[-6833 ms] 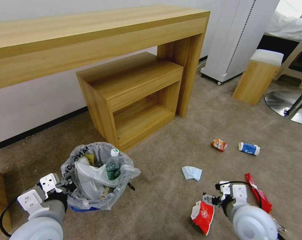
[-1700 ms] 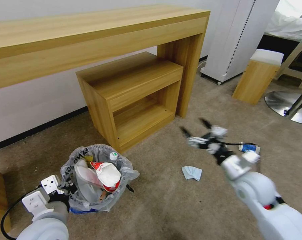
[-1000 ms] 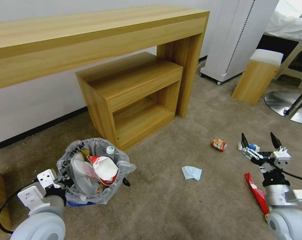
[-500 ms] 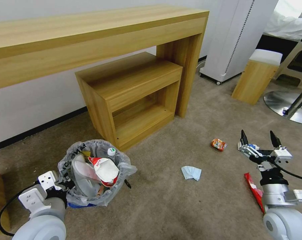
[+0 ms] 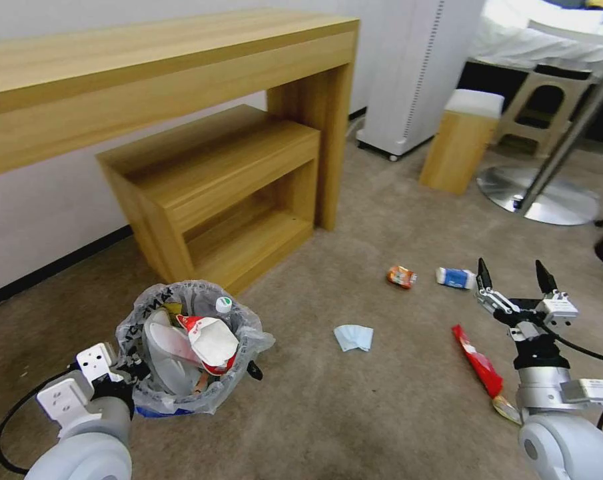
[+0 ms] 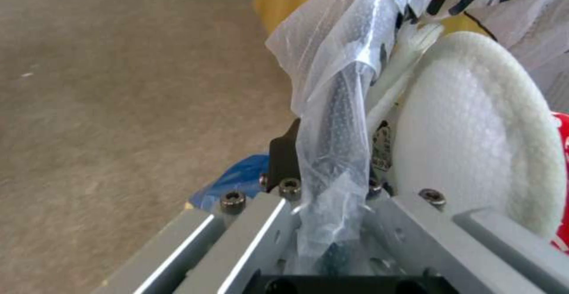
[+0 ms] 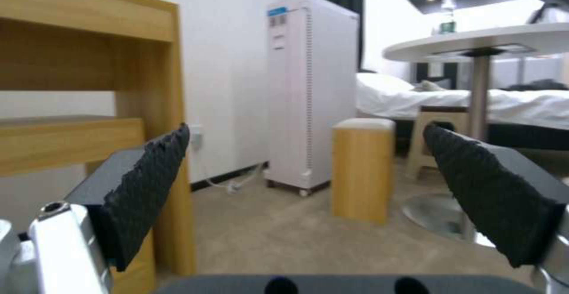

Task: Pick up the trash bin and place the garbage on the floor into it.

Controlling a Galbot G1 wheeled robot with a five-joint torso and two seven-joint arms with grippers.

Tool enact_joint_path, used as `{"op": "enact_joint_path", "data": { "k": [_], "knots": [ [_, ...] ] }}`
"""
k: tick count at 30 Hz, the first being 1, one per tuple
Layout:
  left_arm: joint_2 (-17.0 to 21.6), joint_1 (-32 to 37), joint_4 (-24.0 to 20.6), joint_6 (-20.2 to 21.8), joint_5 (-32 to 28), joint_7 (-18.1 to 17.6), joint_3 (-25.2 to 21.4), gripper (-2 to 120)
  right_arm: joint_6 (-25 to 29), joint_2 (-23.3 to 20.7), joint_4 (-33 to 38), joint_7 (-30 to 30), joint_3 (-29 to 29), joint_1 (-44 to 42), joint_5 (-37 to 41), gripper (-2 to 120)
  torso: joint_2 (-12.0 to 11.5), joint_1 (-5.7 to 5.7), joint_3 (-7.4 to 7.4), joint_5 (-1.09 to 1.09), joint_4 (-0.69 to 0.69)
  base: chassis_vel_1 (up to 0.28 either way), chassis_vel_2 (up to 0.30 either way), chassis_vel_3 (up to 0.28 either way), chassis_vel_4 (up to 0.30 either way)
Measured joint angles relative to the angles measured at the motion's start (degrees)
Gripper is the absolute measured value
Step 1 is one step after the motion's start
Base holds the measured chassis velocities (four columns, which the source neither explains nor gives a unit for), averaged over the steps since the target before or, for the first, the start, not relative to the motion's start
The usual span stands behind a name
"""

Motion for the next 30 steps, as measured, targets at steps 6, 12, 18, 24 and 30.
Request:
{"op": "enact_joint_path", "data": {
  "k": [6, 12, 18, 24, 30],
  "knots": [
    [0.44, -0.01, -0.01, -0.07, -0.49, 0.03, -0.29, 0, -0.17, 0.46, -0.02, 0.03, -0.49, 0.25, -0.21, 100, 0.0, 0.0, 0.0, 0.0, -0.01, -0.086, -0.092, -0.078, -0.091],
    [0.96, -0.34, -0.02, -0.42, -1.41, 0.03, -0.8, 0, -0.27, 1.57, -0.28, 0.09, -1.2, 0.76, -0.98, 100, 0.0, 0.0, 0.0, 0.0, 0.02, -0.01, -0.006, -0.004, -0.007],
    [0.95, -0.56, -0.01, -0.45, -1.59, -0.04, -0.76, 0, -0.52, 1.78, -0.28, 0.31, -1.27, 0.55, -0.89, 100, 0.0, 0.0, 0.0, 0.0, 0.0, 0.0, 0.0, 0.0, 0.0],
    [0.82, -0.63, -0.02, -0.46, -1.6, -0.16, -0.63, 0, -0.42, 1.67, -0.29, 0.31, -1.13, 0.42, -0.66, 100, 0.0, 0.0, 0.0, 0.0, 0.0, 0.0, 0.0, 0.0, 0.0],
    [0.62, -0.59, -0.02, -0.46, -1.58, -0.19, -0.61, 0, -0.01, 1.64, -0.75, 0.23, -1.35, 0.64, -0.78, 100, 0.0, 0.0, 0.0, 0.0, 0.0, 0.0, 0.0, 0.0, 0.0]
  ]
}}
